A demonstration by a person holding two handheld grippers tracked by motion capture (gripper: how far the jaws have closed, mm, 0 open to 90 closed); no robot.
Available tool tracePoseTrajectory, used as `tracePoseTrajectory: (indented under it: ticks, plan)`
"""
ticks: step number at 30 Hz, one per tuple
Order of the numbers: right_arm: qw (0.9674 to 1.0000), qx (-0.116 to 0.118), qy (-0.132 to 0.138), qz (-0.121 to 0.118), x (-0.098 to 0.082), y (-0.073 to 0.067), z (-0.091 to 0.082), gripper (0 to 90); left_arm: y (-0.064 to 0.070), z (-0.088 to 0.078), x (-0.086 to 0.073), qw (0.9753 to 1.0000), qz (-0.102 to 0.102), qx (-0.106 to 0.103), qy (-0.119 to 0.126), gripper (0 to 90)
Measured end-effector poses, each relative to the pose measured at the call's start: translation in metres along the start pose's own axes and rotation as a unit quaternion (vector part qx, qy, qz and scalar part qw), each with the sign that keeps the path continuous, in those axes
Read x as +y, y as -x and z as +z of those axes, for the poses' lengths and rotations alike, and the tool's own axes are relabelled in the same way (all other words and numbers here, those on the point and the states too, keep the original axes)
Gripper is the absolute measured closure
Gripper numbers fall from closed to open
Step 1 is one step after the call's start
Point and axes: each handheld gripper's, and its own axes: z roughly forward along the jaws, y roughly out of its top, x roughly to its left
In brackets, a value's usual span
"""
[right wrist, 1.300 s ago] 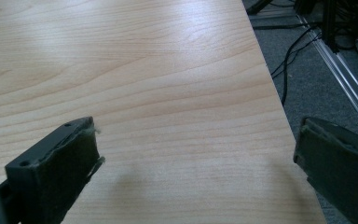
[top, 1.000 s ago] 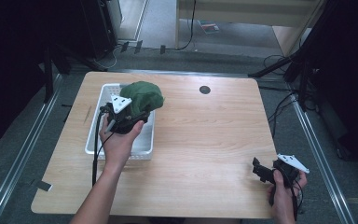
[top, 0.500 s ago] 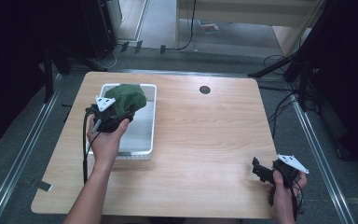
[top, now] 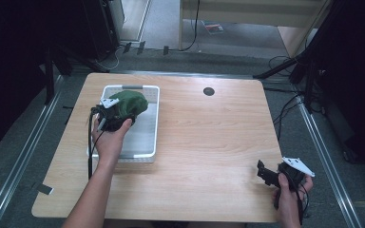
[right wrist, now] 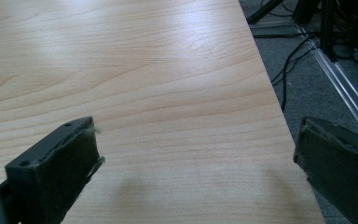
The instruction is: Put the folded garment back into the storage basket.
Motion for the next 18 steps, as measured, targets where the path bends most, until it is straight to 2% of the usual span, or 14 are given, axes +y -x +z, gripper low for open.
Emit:
tracePoseTrajectory:
  ticks: [4,7,9,13,18]
  plan:
    - [1.0,0.0,0.0,0.001,0.0,0.0,0.0,0.0,0.001,0.01,0.0,0.9999,0.0,0.009,-0.006,41.5]
    - [1.0,0.0,0.0,0.001,0.0,0.0,0.0,0.0,0.001,0.016,-0.001,0.9999,-0.007,0.006,-0.009,41.2]
    - [1.0,0.001,0.0,0.001,0.0,0.0,0.0,0.0,0.0,0.021,-0.003,0.9998,-0.001,0.008,-0.019,40.5]
    - [1.0,0.001,-0.001,0.001,0.0,0.0,0.0,0.0,-0.002,0.03,-0.006,0.9989,-0.01,0.005,-0.046,39.6]
    - [1.0,0.001,-0.001,0.002,0.0,0.0,0.0,0.0,-0.003,0.034,-0.008,0.9966,-0.004,0.015,-0.081,34.2]
